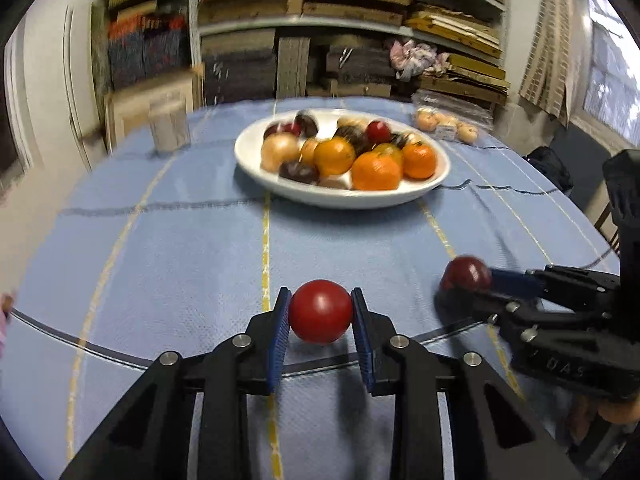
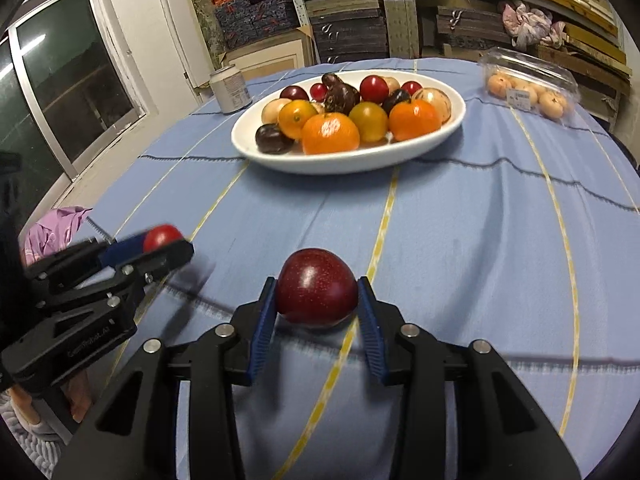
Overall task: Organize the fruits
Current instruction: 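Carry both tomatoes over the plate and lower them among the fruits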
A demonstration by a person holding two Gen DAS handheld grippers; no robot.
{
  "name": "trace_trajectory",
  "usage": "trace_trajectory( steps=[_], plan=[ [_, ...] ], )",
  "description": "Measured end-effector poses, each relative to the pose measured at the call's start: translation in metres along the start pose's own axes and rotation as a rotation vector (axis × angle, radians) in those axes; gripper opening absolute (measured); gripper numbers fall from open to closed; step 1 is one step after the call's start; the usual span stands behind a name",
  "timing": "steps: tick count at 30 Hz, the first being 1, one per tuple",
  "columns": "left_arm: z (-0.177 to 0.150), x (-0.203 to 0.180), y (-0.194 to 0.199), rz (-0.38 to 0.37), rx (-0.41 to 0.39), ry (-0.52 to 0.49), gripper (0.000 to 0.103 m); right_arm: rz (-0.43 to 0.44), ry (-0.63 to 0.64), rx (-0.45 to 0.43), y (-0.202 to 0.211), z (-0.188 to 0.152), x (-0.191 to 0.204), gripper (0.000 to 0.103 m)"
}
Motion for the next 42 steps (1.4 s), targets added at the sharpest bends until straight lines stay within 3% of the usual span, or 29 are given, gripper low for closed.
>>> trace_trajectory(
  steps=[5, 11, 19, 25, 29, 33, 42],
  plan=[
    [0.008, -0.005, 0.030, 0.032, -0.076, 0.018, 0.030, 0.020, -0.002, -0.021, 0.022, -0.014, 0.007, 0.039],
    [0.032, -0.003, 0.066, 0.056, -0.152, 0.028, 0.030, 0.029, 0.011, -0.132, 0.079, -0.002, 0.008, 0.039],
    [0.095, -0.009, 0.107, 0.087, -0.271, -0.038, 0.030, 0.035, 0.022, -0.380, 0.188, 0.081, 0.001, 0.039],
    [0.142, -0.019, 0.108, 0.096, -0.319, -0.077, 0.030, 0.028, 0.055, -0.500, 0.227, 0.143, 0.004, 0.039],
    [0.172, -0.027, 0.094, 0.107, -0.335, -0.110, 0.030, 0.020, 0.061, -0.533, 0.227, 0.177, 0.001, 0.039],
    [0.195, -0.030, 0.063, 0.110, -0.322, -0.120, 0.030, 0.003, 0.052, -0.517, 0.198, 0.207, -0.012, 0.039],
    [0.203, -0.016, -0.048, 0.096, -0.196, -0.082, 0.030, -0.029, 0.001, -0.316, 0.048, 0.226, -0.056, 0.039]
  ],
)
Point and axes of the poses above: each gripper's, at about its wrist camera, not at the fingertips, and y roughly against the way its jaws point, x to its left, z to its top, the point moved 8 cm from there along -y, roughly the way its jaws point, and after that the axes turned 5 degrees about -x, right-handed, at the moved point
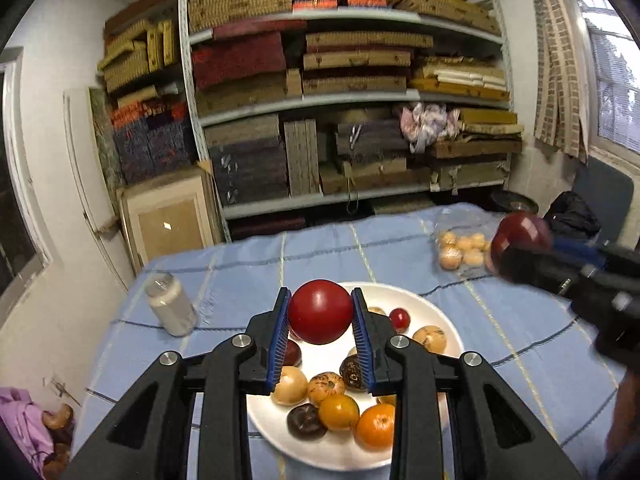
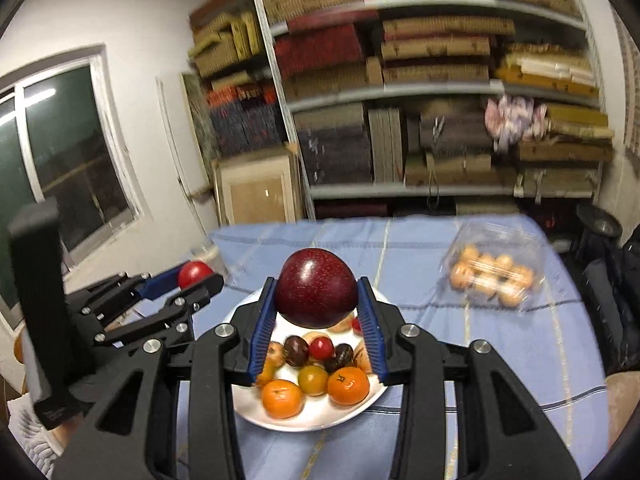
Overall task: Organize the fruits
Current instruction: 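Carry both tomatoes over the plate and lower them among the fruits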
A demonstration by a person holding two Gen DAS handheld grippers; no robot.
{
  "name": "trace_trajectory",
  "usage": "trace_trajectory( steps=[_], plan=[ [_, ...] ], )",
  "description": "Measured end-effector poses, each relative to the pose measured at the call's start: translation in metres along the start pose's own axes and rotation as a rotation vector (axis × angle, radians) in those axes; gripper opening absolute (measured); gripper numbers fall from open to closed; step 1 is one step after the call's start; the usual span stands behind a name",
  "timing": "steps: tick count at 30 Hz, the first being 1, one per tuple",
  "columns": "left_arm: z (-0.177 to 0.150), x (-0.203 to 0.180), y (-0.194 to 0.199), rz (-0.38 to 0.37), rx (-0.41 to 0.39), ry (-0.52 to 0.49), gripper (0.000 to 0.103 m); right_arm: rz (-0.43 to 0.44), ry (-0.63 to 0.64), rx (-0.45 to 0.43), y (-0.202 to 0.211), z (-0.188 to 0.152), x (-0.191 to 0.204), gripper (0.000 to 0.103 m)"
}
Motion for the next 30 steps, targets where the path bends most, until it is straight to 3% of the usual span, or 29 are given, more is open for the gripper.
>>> trace_trajectory(
  steps=[6, 12, 24, 30],
  plan=[
    [-0.035, 0.006, -0.061, 0.003, 0.096, 0.007, 0.030, -0.009, -0.013, 0.109, -0.071, -0.036, -0.010, 0.039],
    [-0.057, 0.015, -0.094, 0.008, 0.148, 0.014, 0.030, -0.011, 0.003, 0.169, -0.110, -0.063, -0.006, 0.039],
    [-0.068, 0.033, -0.144, 0.046, 0.223, 0.010, 0.030, -0.057, 0.048, 0.231, -0.168, -0.069, -0.013, 0.039],
    [-0.075, 0.038, -0.153, 0.005, 0.291, 0.041, 0.031, -0.061, 0.049, 0.266, -0.189, -0.074, -0.016, 0.039]
  ],
)
Point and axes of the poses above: each gripper's, at about its wrist camera, not at the fingertips, and y roughly against the way its jaws point, x to its left, z to its top, the point moved 8 cm from there along -y, roughly the way its jaws point, and after that the axes turned 5 degrees about -x, right-handed, at the moved point
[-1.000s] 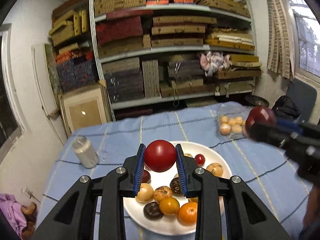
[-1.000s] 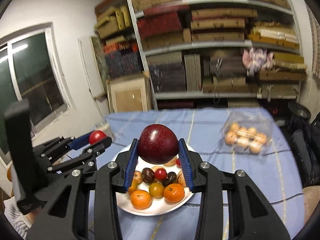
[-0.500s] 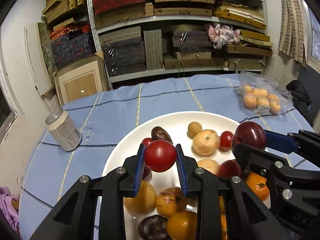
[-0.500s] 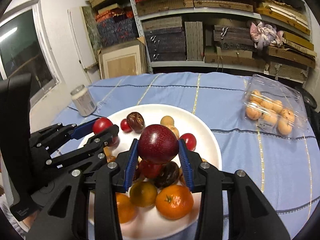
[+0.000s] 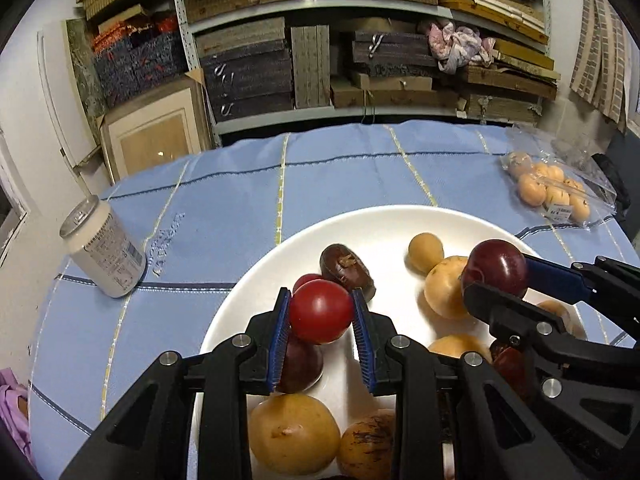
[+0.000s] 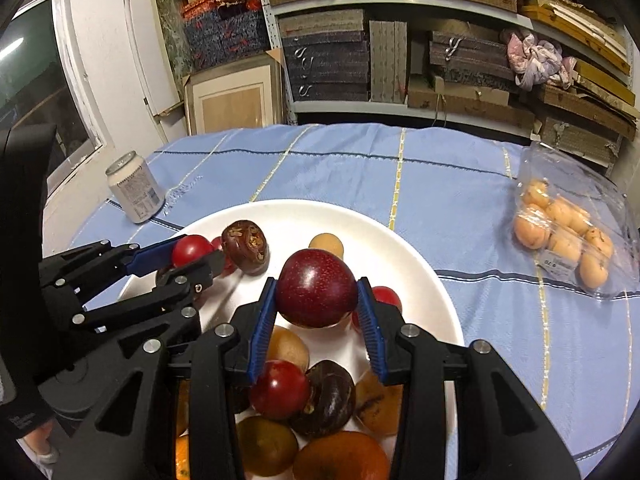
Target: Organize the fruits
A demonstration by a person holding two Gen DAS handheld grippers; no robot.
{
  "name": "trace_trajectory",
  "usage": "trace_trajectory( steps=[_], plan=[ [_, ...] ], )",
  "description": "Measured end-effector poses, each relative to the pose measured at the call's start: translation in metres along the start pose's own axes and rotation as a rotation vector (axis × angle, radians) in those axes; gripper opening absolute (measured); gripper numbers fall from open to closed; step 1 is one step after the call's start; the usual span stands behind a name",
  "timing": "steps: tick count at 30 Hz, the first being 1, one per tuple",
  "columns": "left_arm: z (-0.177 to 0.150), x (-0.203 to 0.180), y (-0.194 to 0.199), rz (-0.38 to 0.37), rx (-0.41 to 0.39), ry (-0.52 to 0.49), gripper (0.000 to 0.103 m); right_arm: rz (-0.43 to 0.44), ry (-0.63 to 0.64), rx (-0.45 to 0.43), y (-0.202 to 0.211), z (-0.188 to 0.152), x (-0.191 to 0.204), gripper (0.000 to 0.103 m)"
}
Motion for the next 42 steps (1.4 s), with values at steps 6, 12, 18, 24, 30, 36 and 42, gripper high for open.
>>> trace_trajectory(
  steps=[6, 12, 18, 24, 30, 36, 42],
  plan=[
    [0.002, 0.001, -0.004, 0.004, 0.033, -0.005, 0.031, -0.005, 0.008, -0.008, -0.001, 0.002, 0.000, 0.039],
    [0.011, 0.011, -0.006, -0.008, 0.047, 0.019, 0.031, 0.011, -0.008, -0.014, -0.006, 0.013, 0.002, 0.039],
    [-0.007, 0.014, 0.015, -0.028, 0.024, -0.023, 0.031, 0.090, -0.002, 0.008, -0.005, 0.012, 0.018, 0.039],
    [-0.016, -0.022, 0.026, -0.045, -0.008, -0.160, 0.040, 0.109, -0.014, 0.042, -0.013, 0.009, 0.022, 0.039],
    [-0.020, -0.016, 0.029, 0.019, -0.044, -0.109, 0.075, 0.122, -0.035, 0.017, -0.003, 0.010, 0.019, 0.058],
    [-0.020, -0.020, 0.053, 0.045, -0.094, -0.137, 0.086, 0.114, -0.055, -0.010, 0.020, 0.013, 0.015, 0.060],
    [-0.020, -0.023, 0.107, 0.086, -0.176, -0.132, 0.097, 0.096, -0.075, -0.081, 0.071, 0.008, 0.011, 0.070]
  ],
)
Point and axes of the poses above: each gripper's, at about its wrist camera, not at the fingertips, and y roughly against the way its jaws point, x to its left, z to its top, the point moved 8 cm from there along -y, roughly the way its jaws point, and after that the axes turned 5 degrees about -x, right-handed, at the moved point
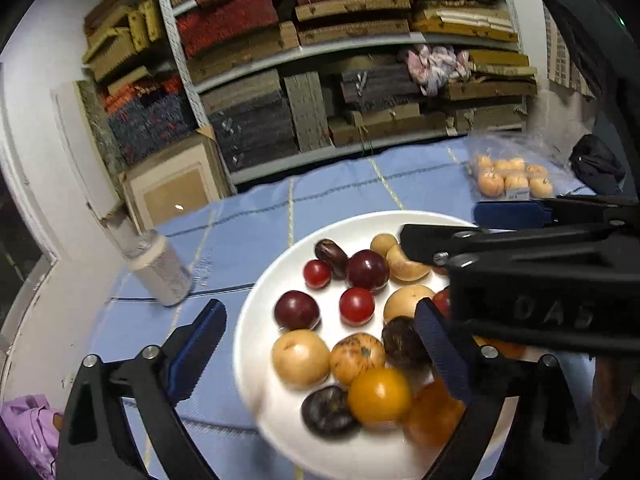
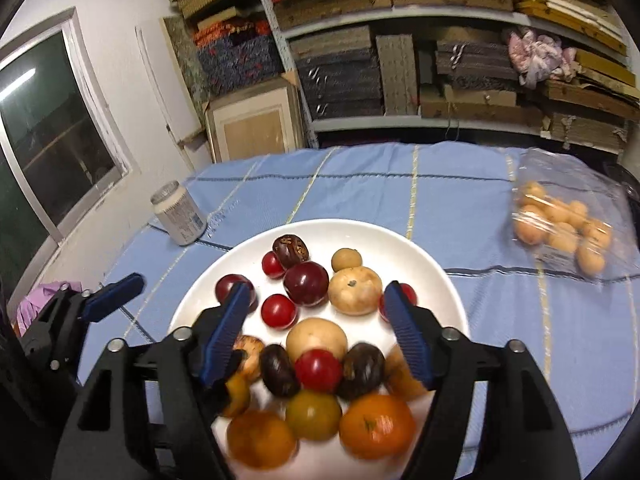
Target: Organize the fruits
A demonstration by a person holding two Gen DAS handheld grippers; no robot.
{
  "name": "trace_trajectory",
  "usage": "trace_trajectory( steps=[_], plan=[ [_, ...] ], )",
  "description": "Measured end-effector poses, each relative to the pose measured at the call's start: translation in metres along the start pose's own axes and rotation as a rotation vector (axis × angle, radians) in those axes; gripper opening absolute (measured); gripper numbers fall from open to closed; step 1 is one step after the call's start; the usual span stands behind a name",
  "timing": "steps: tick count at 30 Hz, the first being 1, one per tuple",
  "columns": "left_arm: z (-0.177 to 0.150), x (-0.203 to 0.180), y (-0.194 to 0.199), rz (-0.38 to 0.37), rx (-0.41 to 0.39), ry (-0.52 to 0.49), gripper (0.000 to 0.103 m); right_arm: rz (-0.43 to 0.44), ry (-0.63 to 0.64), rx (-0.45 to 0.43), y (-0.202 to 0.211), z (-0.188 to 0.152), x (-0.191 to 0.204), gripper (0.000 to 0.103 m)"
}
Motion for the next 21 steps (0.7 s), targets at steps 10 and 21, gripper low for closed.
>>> trace_trajectory(
  steps=[10, 21],
  plan=[
    [-0.014, 0.012, 0.102, 0.069, -0.067, 0.049, 0.099, 0.002, -0.028, -0.125, 0.112, -0.033, 0.008, 0.093],
    [-0.053, 0.005, 0.168, 0.073, -0.078, 0.119, 0.099, -0.090, -0.018, -0.181, 0.185, -0.111, 0.017, 0.099]
  ],
)
Point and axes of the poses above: each gripper's, at about its wrist camera, not at the fingertips, and y roughly against the way its jaws point, x to its left, z to its top, the point moved 8 cm from there along -y, roughly the way its jaws point, and after that the axes turned 5 degrees about -x, right-handed, at the moved point
